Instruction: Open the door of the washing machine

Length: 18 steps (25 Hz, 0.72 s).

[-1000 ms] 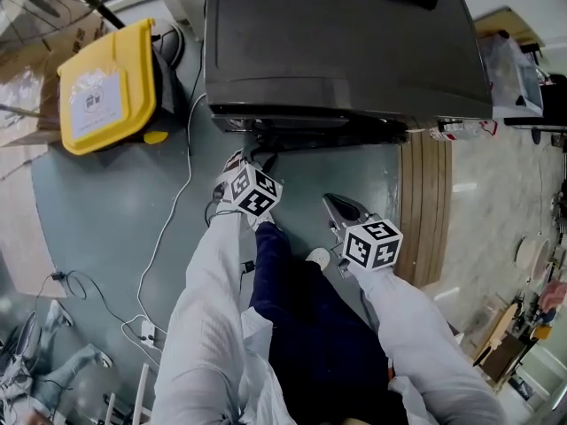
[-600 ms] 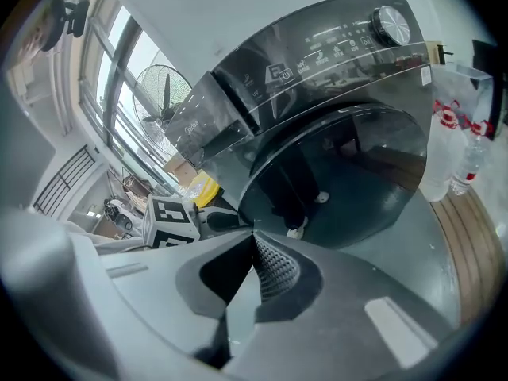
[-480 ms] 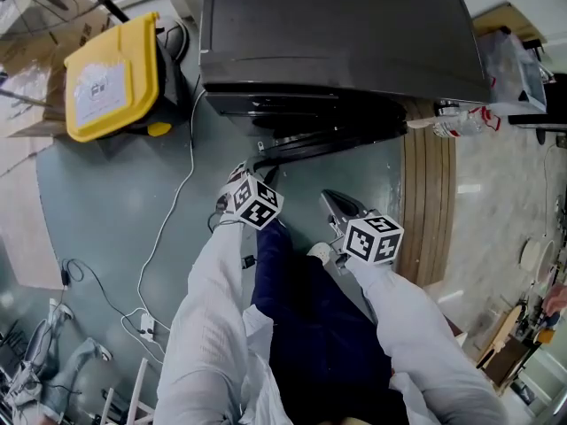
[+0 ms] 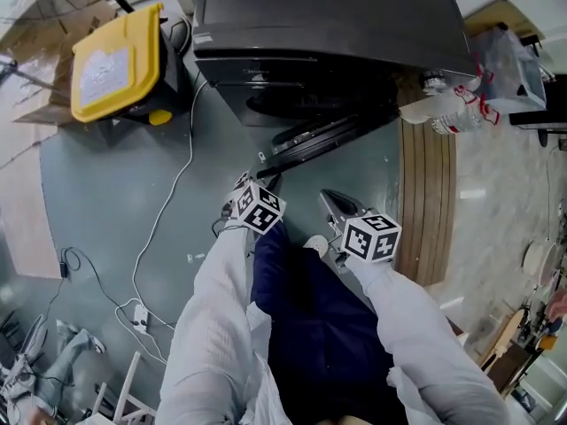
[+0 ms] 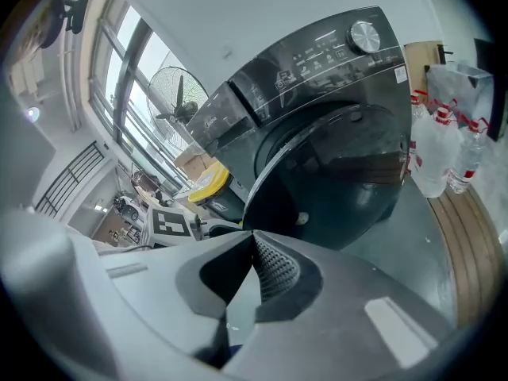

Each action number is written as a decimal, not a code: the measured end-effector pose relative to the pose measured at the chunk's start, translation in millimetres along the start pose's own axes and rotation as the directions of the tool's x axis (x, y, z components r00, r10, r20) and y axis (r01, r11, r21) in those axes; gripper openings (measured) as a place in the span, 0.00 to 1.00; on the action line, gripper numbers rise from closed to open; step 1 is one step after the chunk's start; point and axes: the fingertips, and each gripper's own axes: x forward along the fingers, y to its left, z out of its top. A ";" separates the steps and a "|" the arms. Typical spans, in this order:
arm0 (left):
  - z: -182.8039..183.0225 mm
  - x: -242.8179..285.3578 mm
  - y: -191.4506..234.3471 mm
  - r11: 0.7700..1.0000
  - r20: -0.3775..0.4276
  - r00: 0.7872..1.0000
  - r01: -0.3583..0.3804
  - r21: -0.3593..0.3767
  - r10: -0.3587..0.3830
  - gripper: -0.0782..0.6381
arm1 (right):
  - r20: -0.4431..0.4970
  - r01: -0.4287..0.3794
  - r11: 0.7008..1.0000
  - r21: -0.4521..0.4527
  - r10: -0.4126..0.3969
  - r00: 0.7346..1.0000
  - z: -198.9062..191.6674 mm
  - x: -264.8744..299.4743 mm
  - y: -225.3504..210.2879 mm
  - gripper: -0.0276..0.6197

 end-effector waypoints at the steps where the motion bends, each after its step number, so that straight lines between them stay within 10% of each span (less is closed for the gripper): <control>1: -2.1 -0.6 -6.7 1.000 0.000 1.000 -0.003 -0.006 0.003 0.23 | 0.004 0.000 1.000 -0.003 0.000 1.000 -3.3 -5.2 -1.4 0.05; 18: -16.6 3.2 -149.6 0.986 0.011 0.998 0.058 -0.158 -0.057 0.22 | 0.145 0.065 0.997 0.041 -0.070 0.987 -52.6 -123.8 -59.7 0.05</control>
